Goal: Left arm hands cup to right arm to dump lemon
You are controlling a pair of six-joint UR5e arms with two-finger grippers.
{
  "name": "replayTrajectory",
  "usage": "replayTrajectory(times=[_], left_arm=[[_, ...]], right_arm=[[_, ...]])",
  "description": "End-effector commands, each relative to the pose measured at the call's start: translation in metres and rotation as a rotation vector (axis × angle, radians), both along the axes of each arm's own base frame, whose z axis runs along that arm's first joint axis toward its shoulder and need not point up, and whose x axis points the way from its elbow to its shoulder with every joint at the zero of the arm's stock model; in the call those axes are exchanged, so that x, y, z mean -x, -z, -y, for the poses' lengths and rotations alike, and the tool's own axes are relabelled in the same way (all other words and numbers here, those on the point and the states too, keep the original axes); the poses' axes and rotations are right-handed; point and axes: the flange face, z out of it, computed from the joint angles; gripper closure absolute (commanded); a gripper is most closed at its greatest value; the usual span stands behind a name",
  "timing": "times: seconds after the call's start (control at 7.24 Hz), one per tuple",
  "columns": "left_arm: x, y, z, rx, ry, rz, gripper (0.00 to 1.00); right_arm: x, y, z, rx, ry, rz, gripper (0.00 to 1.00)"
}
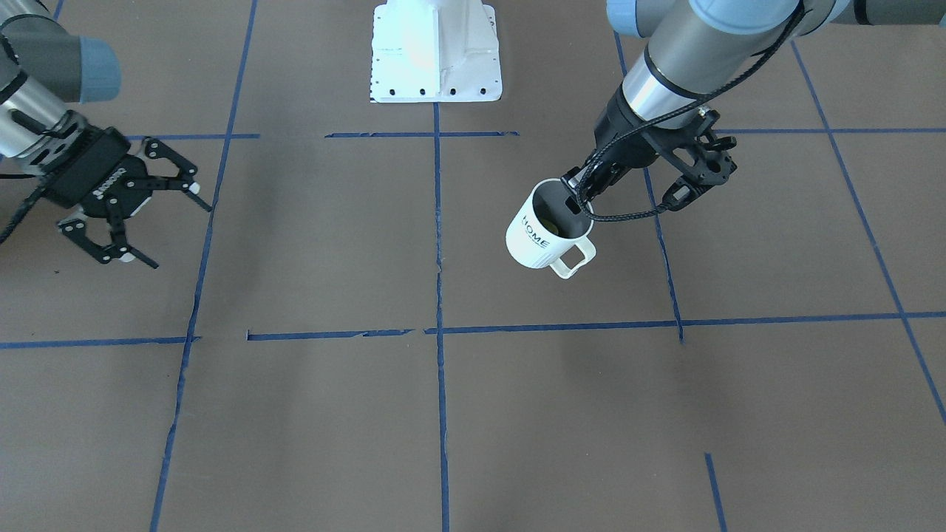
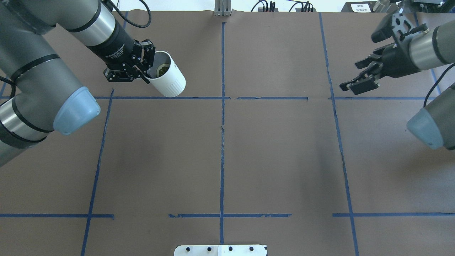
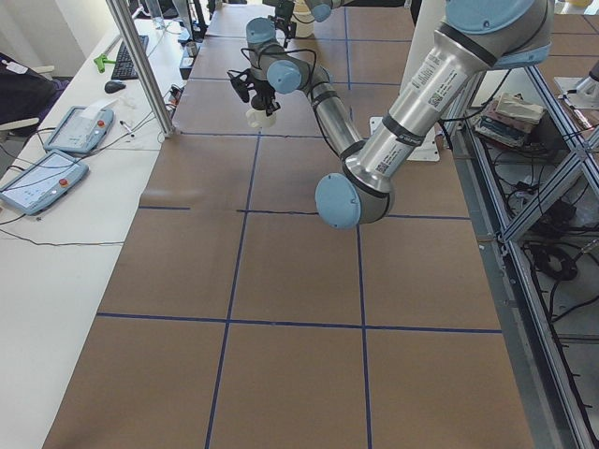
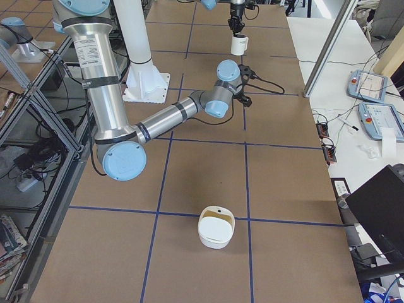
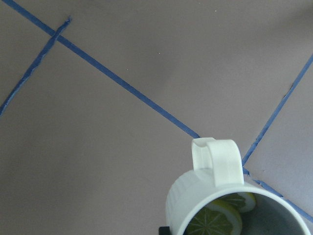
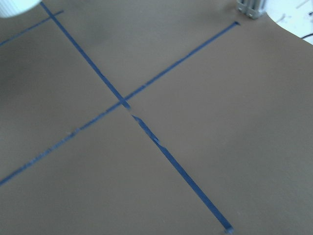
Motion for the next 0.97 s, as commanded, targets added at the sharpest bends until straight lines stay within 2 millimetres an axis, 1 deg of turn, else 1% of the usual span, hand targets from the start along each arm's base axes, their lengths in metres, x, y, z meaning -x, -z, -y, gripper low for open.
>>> replayTrajectory(times=[0.0, 0.14, 0.28, 0.41, 0.55, 0.69, 0.83], left_arm=[[-0.025, 0.019, 0.008, 0.015, -0.009, -0.001, 1.0], [-0.035, 0.019, 0.004, 0.018, -0.024, 0.003, 1.0], [-0.046, 0.023, 0.01, 0.028, -0.032, 0.007, 1.0], [-0.052, 0.029, 0.014, 0.033, -0.036, 0.007, 1.0], [-0.053, 0.03, 0.012, 0.033, -0.042, 0.003, 1.0], [-0.062, 0.031, 0.005, 0.033, -0.058, 0.003, 1.0], [-0.066, 0.036, -0.004, 0.035, -0.065, -0.008, 1.0]], right_arm=[[0.098, 0.079, -0.04, -0.085, -0.049, 0.133, 0.01], [0.117, 0.108, -0.048, -0.12, -0.069, 0.166, 0.01], [0.138, 0.121, -0.068, -0.152, -0.15, 0.183, 0.01], [0.166, 0.137, -0.091, -0.188, -0.243, 0.194, 0.01], [0.183, 0.143, -0.106, -0.196, -0.251, 0.198, 0.0], [0.186, 0.143, -0.109, -0.201, -0.246, 0.196, 0.01], [0.188, 0.144, -0.112, -0.202, -0.239, 0.196, 0.01]])
